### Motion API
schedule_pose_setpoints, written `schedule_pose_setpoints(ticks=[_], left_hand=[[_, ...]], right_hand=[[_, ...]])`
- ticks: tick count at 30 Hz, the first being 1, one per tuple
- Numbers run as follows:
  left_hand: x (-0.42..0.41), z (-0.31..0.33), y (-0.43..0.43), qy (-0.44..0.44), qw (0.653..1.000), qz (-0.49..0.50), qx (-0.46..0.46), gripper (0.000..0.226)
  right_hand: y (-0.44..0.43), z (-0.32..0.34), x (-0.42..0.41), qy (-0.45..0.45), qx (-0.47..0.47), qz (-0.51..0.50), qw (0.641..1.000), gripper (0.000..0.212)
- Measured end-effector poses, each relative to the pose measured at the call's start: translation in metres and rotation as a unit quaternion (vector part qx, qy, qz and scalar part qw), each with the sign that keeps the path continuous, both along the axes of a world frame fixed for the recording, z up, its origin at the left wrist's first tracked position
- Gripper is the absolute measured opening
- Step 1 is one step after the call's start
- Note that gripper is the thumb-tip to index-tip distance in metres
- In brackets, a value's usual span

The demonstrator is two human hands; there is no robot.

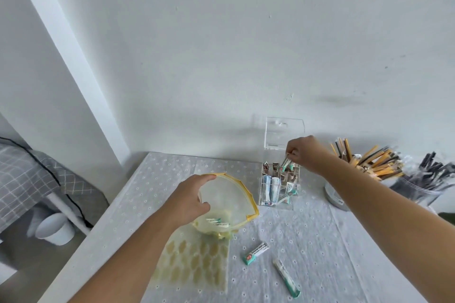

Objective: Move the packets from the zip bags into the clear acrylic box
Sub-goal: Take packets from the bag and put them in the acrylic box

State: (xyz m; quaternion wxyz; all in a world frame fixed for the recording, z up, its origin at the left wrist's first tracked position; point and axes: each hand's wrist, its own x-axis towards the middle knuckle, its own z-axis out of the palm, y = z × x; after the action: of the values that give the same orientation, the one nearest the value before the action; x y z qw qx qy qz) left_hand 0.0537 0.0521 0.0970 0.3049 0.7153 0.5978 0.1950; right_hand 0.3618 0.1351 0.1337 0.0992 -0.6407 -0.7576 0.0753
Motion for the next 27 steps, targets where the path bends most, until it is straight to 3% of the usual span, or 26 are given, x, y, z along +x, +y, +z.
schedule_pose_setpoints(ticks=[7,19,27], left_hand=[[-0.002,0.001,0.000,-0.006,1.000,0.011,-0.009,0.063],[0.003,0.002,0.000,0.000,1.000,0.007,-0.013,0.065],[0.004,-0.001,0.000,0.003,1.000,0.001,-0.015,0.064]], right_hand=[[0.015,-0.033,0.005,-0.065,-0.038,0.010,0.997,0.018],[0.024,-0.055,0.024,-0.043,-0.060,-0.040,0.996,0.014],[0.020,-0.064,0.017,-0.057,-0.089,-0.017,0.994,0.013]])
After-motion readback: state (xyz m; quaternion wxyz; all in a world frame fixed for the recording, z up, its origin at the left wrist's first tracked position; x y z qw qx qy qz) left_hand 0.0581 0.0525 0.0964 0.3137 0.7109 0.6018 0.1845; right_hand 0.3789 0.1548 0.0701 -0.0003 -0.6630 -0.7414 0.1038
